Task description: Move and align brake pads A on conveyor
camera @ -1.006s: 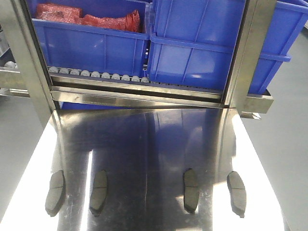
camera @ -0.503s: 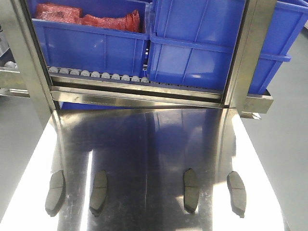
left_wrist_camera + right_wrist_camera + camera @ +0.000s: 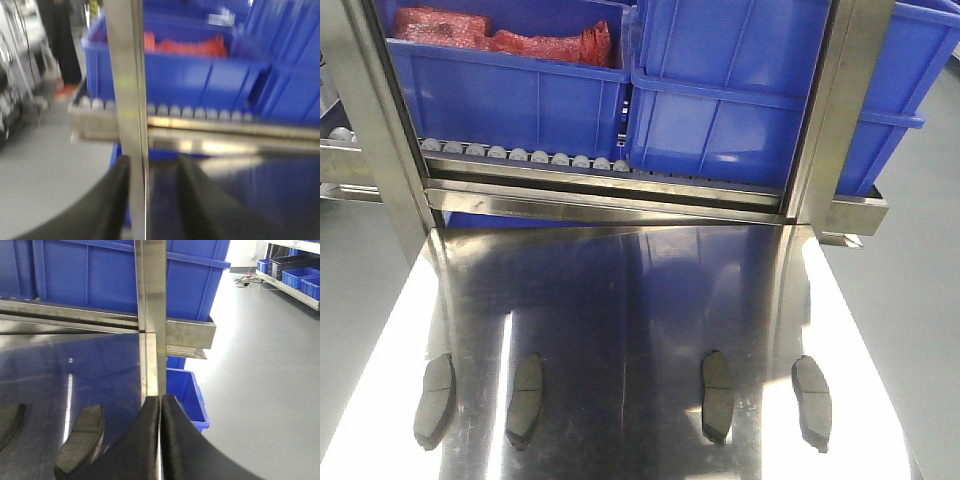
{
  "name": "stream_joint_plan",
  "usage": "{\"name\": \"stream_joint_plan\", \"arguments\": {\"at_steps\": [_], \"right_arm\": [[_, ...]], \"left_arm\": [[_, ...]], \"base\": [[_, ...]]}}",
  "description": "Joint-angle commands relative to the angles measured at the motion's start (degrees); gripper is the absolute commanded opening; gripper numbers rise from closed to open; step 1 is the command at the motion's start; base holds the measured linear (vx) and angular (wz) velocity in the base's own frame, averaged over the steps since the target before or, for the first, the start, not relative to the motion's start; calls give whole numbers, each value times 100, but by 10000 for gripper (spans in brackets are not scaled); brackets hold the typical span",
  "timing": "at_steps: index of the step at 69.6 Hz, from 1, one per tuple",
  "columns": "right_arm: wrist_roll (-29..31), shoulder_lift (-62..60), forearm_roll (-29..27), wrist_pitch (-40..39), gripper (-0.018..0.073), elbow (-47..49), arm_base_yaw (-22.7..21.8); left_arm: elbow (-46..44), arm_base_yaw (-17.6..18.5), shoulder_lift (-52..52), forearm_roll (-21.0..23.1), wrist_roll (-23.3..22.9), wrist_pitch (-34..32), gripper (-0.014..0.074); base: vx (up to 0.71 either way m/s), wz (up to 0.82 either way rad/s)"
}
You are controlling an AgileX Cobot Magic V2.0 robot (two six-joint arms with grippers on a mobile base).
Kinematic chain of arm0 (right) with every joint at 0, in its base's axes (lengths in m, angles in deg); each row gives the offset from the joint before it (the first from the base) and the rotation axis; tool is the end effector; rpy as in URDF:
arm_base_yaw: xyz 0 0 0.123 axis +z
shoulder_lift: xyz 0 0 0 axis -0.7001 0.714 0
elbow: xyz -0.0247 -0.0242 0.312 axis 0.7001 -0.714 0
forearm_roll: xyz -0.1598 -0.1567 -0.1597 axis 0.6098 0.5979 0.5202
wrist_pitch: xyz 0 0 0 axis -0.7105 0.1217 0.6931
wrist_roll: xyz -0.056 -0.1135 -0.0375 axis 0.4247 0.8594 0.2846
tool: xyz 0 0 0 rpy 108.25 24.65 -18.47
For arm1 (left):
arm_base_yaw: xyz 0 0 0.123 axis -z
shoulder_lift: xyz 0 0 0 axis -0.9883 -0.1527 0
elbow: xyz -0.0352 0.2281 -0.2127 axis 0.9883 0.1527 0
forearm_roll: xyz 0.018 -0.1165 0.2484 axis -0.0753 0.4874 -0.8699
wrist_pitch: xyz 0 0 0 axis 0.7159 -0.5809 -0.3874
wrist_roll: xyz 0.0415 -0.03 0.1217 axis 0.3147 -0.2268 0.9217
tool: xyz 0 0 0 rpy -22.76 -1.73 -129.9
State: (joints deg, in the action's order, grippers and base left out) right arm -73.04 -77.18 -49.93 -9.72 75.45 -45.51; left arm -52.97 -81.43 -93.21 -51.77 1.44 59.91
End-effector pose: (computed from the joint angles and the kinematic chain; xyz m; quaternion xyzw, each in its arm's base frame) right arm 0.0905 -0.0040 0.1762 0.0084 0.7615 -0.0163 0.6479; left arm 0.1757 0.0007 0.4355 -0.0015 0.8146 0.0010 0.5800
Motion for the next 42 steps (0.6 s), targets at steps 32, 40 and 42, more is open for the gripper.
{"name": "stream_joint_plan", "arguments": {"at_steps": [32, 40, 42], "right_arm": [[49, -72, 41, -422, -7, -61, -7], [49, -72, 41, -422, -7, -61, -7], [49, -72, 41, -422, -7, -61, -7]], "left_arm": [[-607, 12, -1238, 165, 70, 1172, 602], [-607, 12, -1387, 208, 70, 1308, 593], [-607, 12, -1441, 215, 65, 1370, 593]], "base": [[0, 0], [0, 0], [0, 0]]}}
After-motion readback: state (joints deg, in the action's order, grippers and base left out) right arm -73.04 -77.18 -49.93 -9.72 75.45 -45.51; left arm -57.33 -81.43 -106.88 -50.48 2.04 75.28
